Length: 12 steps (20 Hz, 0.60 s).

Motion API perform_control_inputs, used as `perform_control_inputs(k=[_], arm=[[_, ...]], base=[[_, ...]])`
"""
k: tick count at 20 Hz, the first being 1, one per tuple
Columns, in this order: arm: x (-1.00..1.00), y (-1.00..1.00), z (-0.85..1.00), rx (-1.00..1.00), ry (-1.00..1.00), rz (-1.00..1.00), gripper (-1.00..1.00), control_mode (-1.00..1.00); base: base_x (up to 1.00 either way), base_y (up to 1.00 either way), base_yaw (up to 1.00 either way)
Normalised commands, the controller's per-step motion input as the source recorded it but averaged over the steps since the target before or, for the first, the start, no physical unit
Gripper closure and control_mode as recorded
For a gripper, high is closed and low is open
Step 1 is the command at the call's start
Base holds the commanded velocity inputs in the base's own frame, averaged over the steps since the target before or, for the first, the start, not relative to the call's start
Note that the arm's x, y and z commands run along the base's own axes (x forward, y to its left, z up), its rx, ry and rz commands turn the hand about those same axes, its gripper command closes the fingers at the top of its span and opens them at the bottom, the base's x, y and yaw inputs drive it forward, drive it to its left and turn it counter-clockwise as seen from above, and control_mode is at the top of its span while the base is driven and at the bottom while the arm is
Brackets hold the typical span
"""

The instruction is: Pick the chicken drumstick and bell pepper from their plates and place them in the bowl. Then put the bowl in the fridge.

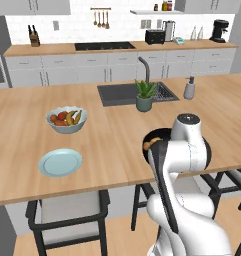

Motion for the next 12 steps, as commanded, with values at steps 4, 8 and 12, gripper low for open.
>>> perform_control_inputs(k=[4,8,12], arm=[[0.00,0.00,0.00,0.00,0.00,0.00,1.00,-1.00],[-0.03,0.00,0.00,0.00,0.00,0.00,1.00,1.00],[0.00,0.00,0.00,0.00,0.00,0.00,1.00,1.00]], base=[[0.00,0.00,0.00],[-0.33,0.00,0.00],[-0.96,0.00,0.00]])
